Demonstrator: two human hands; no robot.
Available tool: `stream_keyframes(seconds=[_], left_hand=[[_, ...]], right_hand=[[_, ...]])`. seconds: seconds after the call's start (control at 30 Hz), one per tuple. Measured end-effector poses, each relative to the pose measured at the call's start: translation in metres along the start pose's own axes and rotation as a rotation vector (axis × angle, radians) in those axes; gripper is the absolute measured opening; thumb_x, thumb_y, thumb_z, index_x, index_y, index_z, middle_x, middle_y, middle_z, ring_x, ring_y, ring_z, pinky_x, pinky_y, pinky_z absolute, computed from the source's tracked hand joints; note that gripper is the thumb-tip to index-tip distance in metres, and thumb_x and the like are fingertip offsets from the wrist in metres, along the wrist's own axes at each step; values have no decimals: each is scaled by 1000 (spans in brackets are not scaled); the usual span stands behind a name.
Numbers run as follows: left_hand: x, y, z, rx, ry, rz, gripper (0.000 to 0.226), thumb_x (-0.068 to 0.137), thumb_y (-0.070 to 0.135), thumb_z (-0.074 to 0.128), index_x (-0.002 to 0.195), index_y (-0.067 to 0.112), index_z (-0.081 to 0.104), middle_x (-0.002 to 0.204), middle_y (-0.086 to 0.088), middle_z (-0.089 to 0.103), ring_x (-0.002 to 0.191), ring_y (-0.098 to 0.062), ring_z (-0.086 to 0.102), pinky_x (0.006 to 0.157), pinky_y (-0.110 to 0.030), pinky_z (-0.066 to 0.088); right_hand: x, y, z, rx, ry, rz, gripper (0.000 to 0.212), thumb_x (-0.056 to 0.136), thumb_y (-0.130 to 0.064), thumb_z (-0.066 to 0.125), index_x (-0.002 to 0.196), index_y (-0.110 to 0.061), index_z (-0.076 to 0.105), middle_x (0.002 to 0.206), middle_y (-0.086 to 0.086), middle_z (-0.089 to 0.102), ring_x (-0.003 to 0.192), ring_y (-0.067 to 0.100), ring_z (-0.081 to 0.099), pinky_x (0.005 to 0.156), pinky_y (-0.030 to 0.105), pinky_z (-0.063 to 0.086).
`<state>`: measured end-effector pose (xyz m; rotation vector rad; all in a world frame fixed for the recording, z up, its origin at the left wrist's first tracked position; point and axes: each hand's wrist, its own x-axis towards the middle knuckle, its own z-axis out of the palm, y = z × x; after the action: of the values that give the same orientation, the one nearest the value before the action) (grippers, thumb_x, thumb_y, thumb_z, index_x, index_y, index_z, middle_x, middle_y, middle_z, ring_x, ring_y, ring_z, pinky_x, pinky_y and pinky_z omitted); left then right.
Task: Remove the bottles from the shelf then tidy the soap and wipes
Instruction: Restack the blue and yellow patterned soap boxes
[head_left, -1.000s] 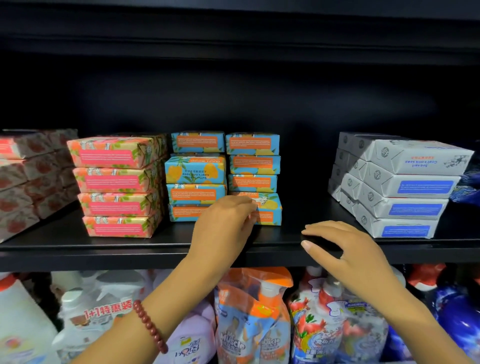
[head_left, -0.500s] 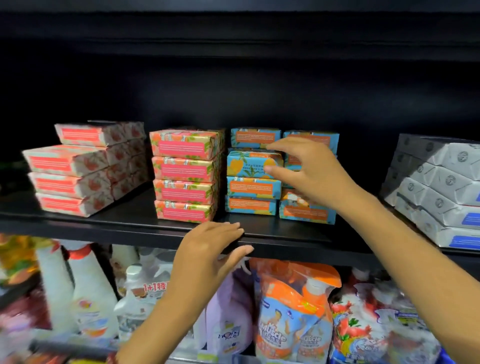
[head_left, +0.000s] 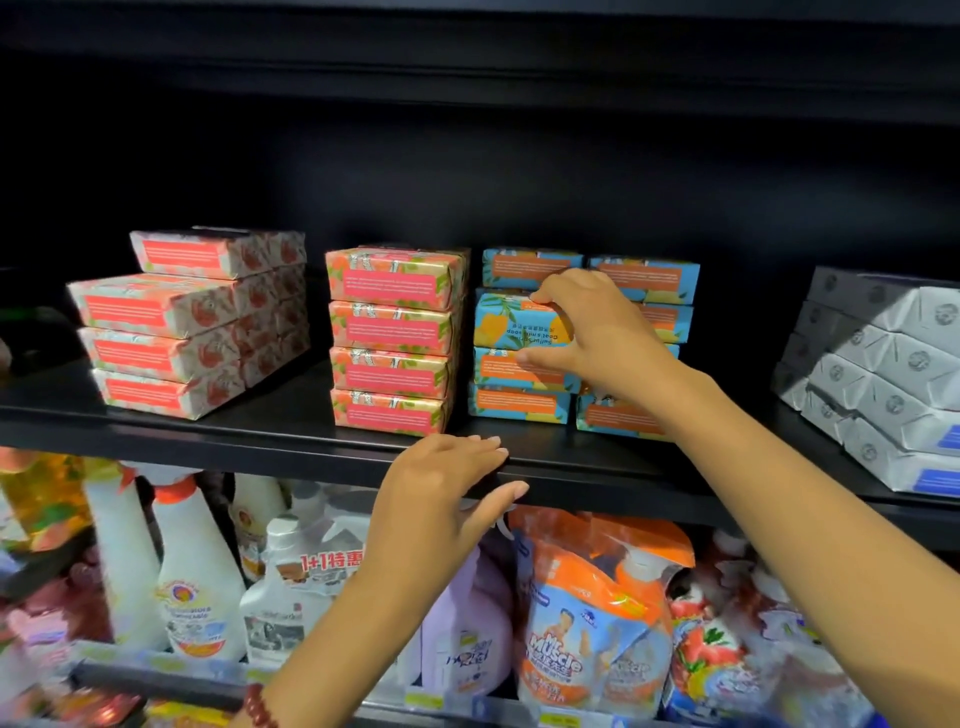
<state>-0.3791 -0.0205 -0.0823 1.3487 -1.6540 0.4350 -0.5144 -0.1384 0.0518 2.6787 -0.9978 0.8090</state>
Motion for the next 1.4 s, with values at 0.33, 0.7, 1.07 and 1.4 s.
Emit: stream_keyframes(seconds=[0.33,0.7,1.07,1.4], left_hand=[[6,7,-12,0,-129,-81,47,77,56,58,101,19,75,101,9,72,96,-6,62,83,-16,46],[94,28,-13,119,-130,144,54,82,39,70,125,9,59,120,-7,64,113,-25,57,92,-25,40],[154,18,17,451,-615,-49,89,63,63,74,134,17,47,133,-3,44,125,-21,38,104,-36,37],[130,32,6,386,-406,-27,95,56,62,79,132,16,44,131,-3,51,121,-22,44,97,-31,39]], right_hand=[[-4,-2,-7,148,50,33,60,68,-42,79,118,-24,50,117,-6,56,109,15,50,87,32,44],[-127,50,-32,248,334,199,70,58,-56,78,114,-17,62,106,-11,55,100,8,50,86,12,36],[-176,70,-25,333,416,226,64,60,-62,64,115,-29,57,114,-29,48,103,-5,48,88,3,35],[-144,82,-20,320,413,177,64,62,-44,74,118,-15,62,111,-11,55,104,2,49,89,5,35]])
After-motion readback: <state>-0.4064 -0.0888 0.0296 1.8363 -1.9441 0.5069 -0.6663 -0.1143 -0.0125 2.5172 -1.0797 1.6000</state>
